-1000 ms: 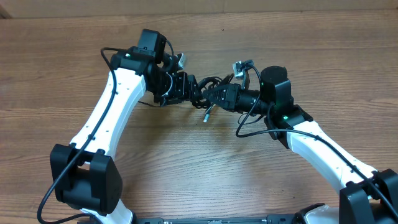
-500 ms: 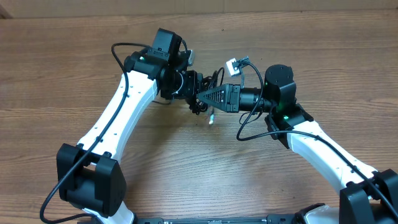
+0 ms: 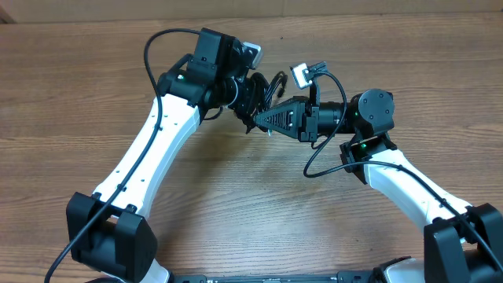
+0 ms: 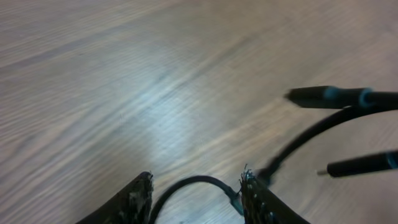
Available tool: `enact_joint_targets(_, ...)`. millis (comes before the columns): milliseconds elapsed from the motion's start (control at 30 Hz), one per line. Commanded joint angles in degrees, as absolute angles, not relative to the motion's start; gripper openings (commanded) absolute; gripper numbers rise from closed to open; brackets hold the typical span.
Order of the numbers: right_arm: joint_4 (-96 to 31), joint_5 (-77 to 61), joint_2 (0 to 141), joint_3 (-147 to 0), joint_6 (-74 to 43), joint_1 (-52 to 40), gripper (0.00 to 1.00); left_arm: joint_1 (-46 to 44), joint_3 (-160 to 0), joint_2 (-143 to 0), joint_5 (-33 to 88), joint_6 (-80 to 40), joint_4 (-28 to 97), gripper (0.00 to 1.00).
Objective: Untangle cables
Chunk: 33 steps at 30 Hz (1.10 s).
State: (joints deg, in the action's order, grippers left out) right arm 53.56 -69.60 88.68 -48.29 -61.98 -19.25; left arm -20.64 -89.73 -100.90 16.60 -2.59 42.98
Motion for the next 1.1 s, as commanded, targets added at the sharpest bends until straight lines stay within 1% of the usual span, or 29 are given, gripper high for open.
enact_joint_targets(0,56.80,-87.42,85.32,-49.58,-62.52,-21.12,0.04,-11.62,-89.73,-103.81,-3.05,-11.64,39.18,0.48)
enact_joint_targets(67,56.66,-89.91,85.32,-49.56,-61.89,-21.12,0.04,-8.75,-89.73,-103.81,-3.01,-14.33,38.30,0.49)
enact_joint_targets(167,56.51,-89.91,85.32,-49.47,-61.45,-21.12,0.04,-5.30,-89.73,-103.81,-2.94,-17.74,38.39,0.50)
enact_joint_targets(267,56.49,-89.91,85.32,-49.45,-58.08,-21.12,0.04,-2.79,-89.73,-103.81,-2.33,-20.16,39.20,0.51)
enact_joint_targets(333,55.90,-89.91,85.32,-49.45,-55.88,-21.12,0.04,-0.99,-89.73,-103.81,0.47,-22.00,39.55,0.52)
enact_joint_targets(400,54.06,-89.91,85.32,-49.45,-52.34,-21.12,0.04,0.08,-89.73,-103.81,2.94,-23.62,39.59,0.47)
enact_joint_targets(433,51.88,-89.91,85.32,-49.45,-48.49,-21.12,0.04,0.60,-89.73,-103.81,5.02,-24.80,39.55,0.38)
enact_joint_targets(533,45.30,-88.23,85.34,-49.45,-40.10,-21.12,0.04,1.06,-89.73,-103.81,11.22,-24.82,39.13,0.18)
enact_joint_targets(567,42.87,-86.83,85.34,-49.45,-37.85,-21.12,0.06,1.06,-89.73,-103.81,12.47,-24.27,39.13,0.14)
enact_joint_targets(600,40.32,-84.86,85.38,-49.45,-35.55,-21.12,0.08,0.97,-89.73,-103.81,14.98,-22.33,39.16,0.12)
enact_joint_targets(633,37.01,-81.23,85.49,-49.45,-33.17,-21.12,0.14,0.84,-89.73,-103.81,17.19,-20.56,39.27,0.10)
enact_joint_targets(667,33.82,-76.90,85.58,-49.45,-31.86,-21.12,0.17,0.64,-89.73,-103.81,19.73,-18.81,39.64,0.08)
enact_joint_targets(733,27.77,-67.96,85.73,-49.45,-29.76,-21.12,0.19,0.05,-89.73,-103.81,24.21,-16.01,40.40,0.04)
enact_joint_targets(767,22.94,-60.05,85.76,-49.45,-28.71,-21.12,0.22,-0.43,-89.73,-103.81,26.89,-14.04,40.93,0.04)
enact_joint_targets(800,20.51,-55.96,85.76,-49.45,-28.05,-21.12,0.22,-0.78,-89.73,-103.81,28.32,-12.80,41.32,0.04)
enact_joint_targets(833,15.55,-46.76,85.76,-49.45,-26.74,-21.12,0.25,-1.17,-89.73,-103.81,29.52,-11.88,41.74,0.04)
enact_joint_targets(900,11.62,-37.87,85.76,-49.47,-25.23,-21.12,0.31,-2.35,-89.73,-103.81,32.73,-11.29,43.11,0.04)
enact_joint_targets(933,10.81,-35.38,85.76,-49.47,-24.95,-21.12,0.32,-2.66,-89.73,-103.81,33.69,-11.29,43.51,0.04)
enact_joint_targets(1000,10.50,-32.49,85.76,-49.47,-24.91,-21.15,0.36,-3.27,-89.73,-103.81,36.34,-11.38,44.25,0.04)
enact_joint_targets(1033,10.44,-30.81,85.76,-49.47,-24.29,-21.15,0.40,-3.88,-89.73,-103.81,38.98,-11.46,44.80,0.04)
enact_joint_targets(1067,10.22,-29.69,85.73,-49.50,-23.22,-21.15,0.41,-4.27,-89.73,-103.81,40.12,-11.84,45.10,0.04)
